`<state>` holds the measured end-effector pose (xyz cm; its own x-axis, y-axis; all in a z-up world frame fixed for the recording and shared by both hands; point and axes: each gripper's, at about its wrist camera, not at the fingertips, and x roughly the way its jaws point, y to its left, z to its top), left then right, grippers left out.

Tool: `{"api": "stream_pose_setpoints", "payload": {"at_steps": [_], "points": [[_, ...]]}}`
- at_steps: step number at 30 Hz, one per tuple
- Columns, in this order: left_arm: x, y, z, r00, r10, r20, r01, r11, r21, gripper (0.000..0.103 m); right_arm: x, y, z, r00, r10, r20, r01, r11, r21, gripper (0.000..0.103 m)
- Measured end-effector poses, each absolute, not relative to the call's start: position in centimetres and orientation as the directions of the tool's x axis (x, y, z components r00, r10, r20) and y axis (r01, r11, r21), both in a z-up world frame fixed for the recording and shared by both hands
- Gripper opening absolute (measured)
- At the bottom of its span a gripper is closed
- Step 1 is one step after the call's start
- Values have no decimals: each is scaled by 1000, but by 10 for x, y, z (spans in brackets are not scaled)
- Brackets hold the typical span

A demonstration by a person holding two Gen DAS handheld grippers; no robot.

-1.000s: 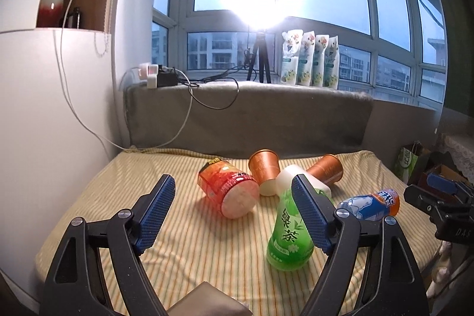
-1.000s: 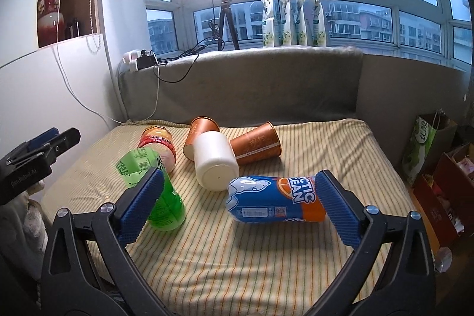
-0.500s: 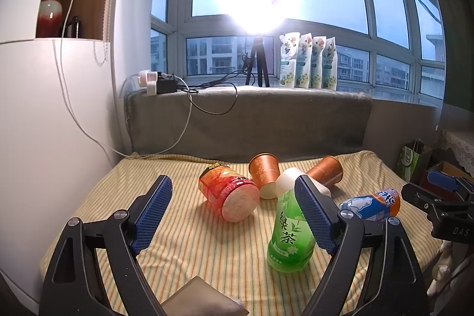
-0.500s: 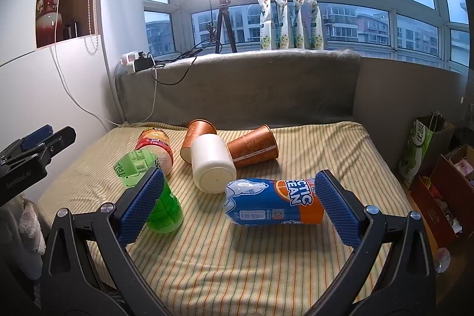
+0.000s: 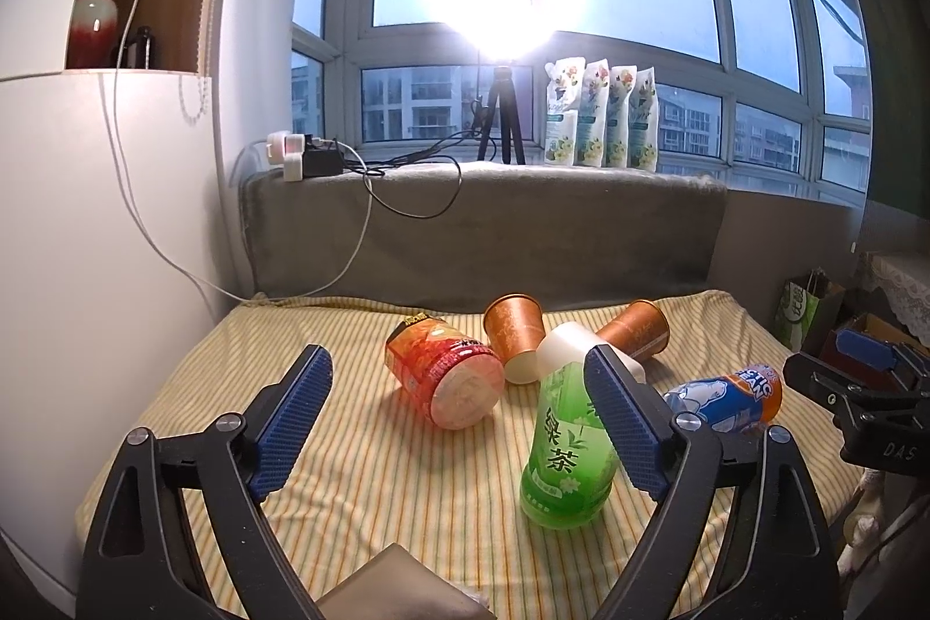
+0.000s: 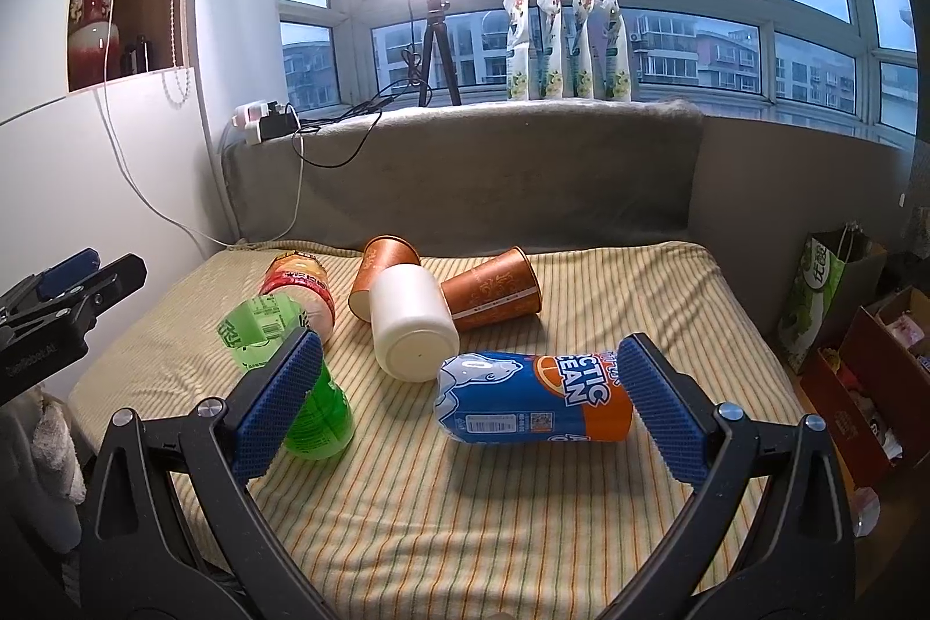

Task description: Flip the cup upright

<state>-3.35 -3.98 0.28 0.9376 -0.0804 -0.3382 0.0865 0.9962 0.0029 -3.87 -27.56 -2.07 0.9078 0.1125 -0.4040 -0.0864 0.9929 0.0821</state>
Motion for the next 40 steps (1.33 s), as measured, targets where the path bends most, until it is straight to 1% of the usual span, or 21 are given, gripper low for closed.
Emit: {"api": "stream_pose_setpoints", "payload": {"at_steps": [32, 40], "points": [[-33, -40, 2, 937, -82, -338, 91, 996, 11, 89, -36, -276, -23, 906, 108, -409, -83, 993, 78, 103], [-36, -40, 2, 950, -65, -306, 76, 997, 24, 89, -36, -276, -24, 905, 107, -412, -82, 994, 79, 103]]}}
